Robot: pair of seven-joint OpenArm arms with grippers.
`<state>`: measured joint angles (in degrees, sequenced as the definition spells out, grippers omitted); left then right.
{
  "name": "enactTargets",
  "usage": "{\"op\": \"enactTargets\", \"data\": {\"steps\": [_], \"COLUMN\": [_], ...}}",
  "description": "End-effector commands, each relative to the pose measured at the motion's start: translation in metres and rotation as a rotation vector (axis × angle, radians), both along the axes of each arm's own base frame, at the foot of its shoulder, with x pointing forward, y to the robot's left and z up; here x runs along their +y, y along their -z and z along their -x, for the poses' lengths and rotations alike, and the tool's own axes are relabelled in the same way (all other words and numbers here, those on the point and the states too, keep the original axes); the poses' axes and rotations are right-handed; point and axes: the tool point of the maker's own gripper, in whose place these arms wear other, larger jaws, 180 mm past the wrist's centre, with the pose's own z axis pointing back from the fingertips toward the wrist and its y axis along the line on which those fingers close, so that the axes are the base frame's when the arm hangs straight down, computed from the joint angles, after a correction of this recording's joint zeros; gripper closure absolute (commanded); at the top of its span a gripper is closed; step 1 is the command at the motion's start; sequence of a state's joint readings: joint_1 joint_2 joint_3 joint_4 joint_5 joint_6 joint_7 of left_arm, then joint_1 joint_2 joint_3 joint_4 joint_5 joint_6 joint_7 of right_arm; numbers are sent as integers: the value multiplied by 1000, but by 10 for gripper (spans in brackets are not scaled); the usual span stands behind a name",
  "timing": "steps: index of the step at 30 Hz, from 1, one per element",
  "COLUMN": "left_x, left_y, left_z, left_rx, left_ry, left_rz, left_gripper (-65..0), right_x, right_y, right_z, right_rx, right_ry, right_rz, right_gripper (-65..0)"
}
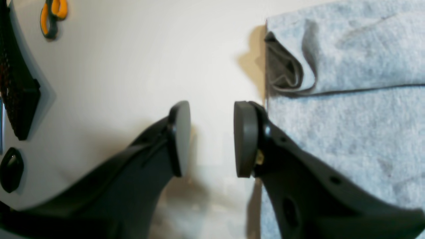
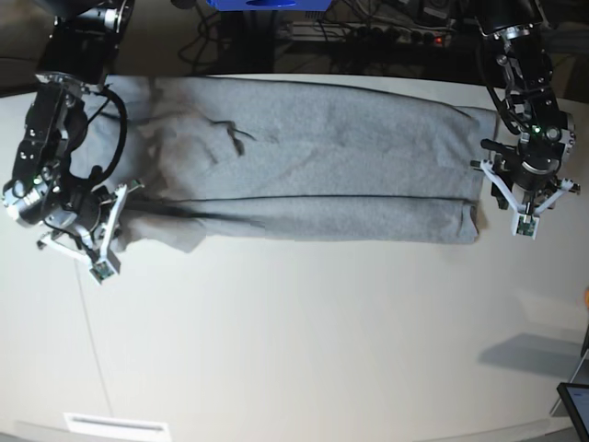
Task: Fold the T-shirt properly
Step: 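Grasp the sleeve with the right gripper and fold it onto the shirt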
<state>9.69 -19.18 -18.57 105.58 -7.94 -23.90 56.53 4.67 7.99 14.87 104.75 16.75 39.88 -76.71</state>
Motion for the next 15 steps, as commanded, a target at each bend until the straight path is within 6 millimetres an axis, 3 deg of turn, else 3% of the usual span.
{"op": "enactTargets", "data": {"steps": [1,10,15], "left_x": [4,3,4], "left_y": [-14,-12,-12], "left_z": [-7,-6,-6], "left_rx": [-43,-40,-37], "left_ry": [4,4,4], "left_rz": [-20,-17,-18], "left_gripper": [-220,-220,-220], "right_x": [1,13,14], "right_y": [-16,5,-5], "right_z": [-7,17,27], "right_rx": [-61,-2,-29], "right_ry": [-10,-13,-21], "right_rz": [2,-31,-8], "right_gripper": [0,0,0]}}
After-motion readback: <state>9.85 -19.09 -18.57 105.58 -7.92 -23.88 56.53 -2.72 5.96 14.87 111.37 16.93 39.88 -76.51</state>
